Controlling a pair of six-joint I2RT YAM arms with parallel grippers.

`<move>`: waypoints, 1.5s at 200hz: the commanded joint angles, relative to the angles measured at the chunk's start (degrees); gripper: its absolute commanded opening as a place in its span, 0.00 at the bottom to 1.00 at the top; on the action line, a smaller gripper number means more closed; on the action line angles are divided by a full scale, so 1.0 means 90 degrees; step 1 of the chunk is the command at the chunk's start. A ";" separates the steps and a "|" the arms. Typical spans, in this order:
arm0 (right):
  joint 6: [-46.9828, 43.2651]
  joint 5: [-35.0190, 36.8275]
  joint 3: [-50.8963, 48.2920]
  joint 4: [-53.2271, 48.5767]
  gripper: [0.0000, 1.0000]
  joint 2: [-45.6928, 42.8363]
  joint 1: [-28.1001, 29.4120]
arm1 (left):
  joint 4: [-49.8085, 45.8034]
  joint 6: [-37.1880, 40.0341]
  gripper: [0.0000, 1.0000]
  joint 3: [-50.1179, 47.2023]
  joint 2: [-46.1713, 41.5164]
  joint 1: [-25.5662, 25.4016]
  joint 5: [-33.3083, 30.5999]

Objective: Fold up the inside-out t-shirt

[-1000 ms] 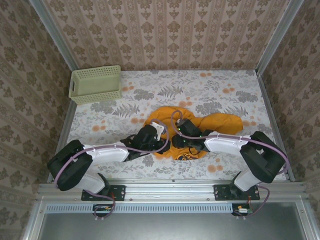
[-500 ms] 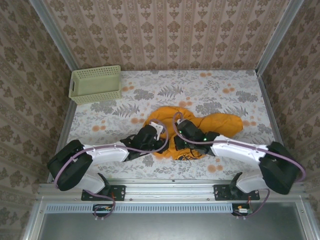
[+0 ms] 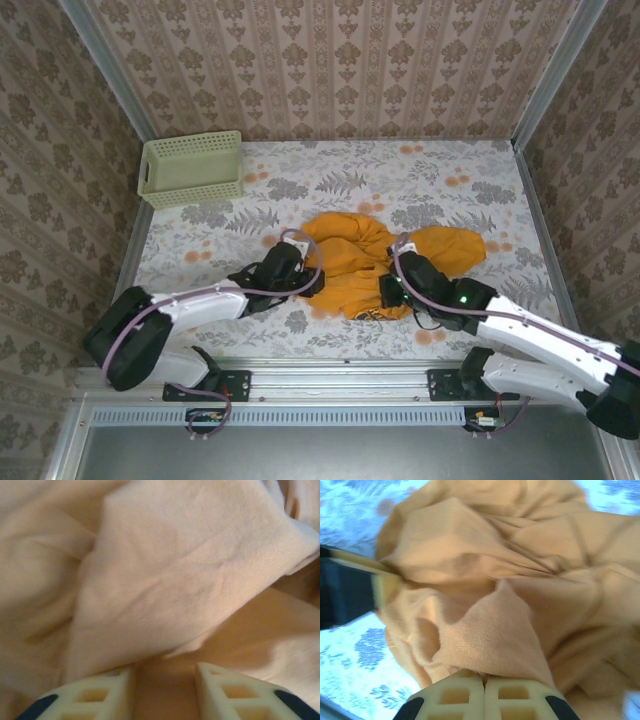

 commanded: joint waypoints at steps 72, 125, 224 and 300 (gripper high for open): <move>0.0611 0.1374 0.0850 -0.2298 0.00 -0.1327 -0.1147 | -0.1843 -0.0058 0.61 -0.0130 -0.1085 0.1799 0.0444; 0.0589 0.1409 0.0875 -0.2206 0.00 -0.1119 -0.1195 | -0.1750 0.0583 0.61 0.0318 -0.0526 0.0251 0.0106; 0.0838 0.1724 0.0866 -0.2715 0.00 -0.1286 -0.1366 | -0.0436 0.0633 0.45 0.0766 0.0874 0.0467 0.0922; 0.0818 0.1500 0.0695 -0.2542 0.00 -0.1317 -0.1498 | 0.0208 0.0749 0.48 0.1135 0.1697 0.0587 0.1630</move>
